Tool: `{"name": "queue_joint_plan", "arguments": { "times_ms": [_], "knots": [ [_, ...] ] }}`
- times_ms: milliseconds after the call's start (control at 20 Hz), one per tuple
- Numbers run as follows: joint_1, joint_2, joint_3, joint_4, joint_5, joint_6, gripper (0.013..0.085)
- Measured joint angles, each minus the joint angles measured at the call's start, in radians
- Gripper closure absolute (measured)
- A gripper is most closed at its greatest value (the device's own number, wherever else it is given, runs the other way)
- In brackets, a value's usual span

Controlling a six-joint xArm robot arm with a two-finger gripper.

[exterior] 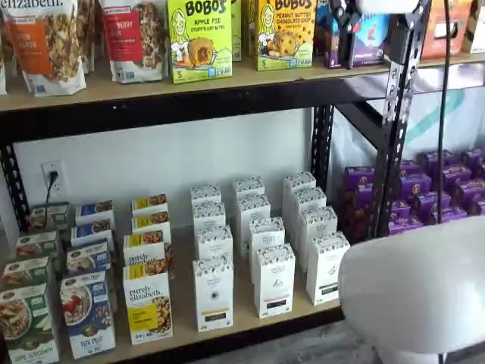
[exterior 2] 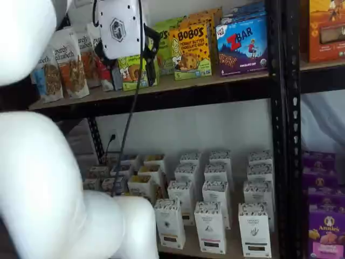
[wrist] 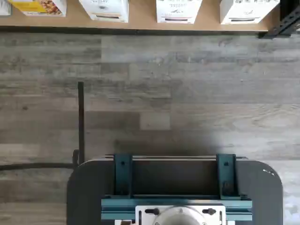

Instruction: Pick up the white box with a yellow strip in the middle, on the bottom shelf, the fourth box from the left

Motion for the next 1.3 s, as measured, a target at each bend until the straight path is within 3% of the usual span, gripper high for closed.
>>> {"name": "queue_joint_plan", "arguments": {
  "times_ms": [100, 250, 550, 900, 1300],
  "knots": [
    [-0.086, -0.03, 0.029, 0.093, -0.042, -0.048, 0.013],
    [-0.103, -0.043, 0.042, 0.121, -0.067, -0.061, 0.013],
    [-0.081, -0.051, 0.066, 0.116, -0.096, -0.045, 0.013],
    [-0.014, -0.053, 0.121, 0.073, -0.148, 0.003, 0.013],
    [0.051, -0.07, 0.254, 0.034, -0.277, 0.049, 0.013]
  ]
}}
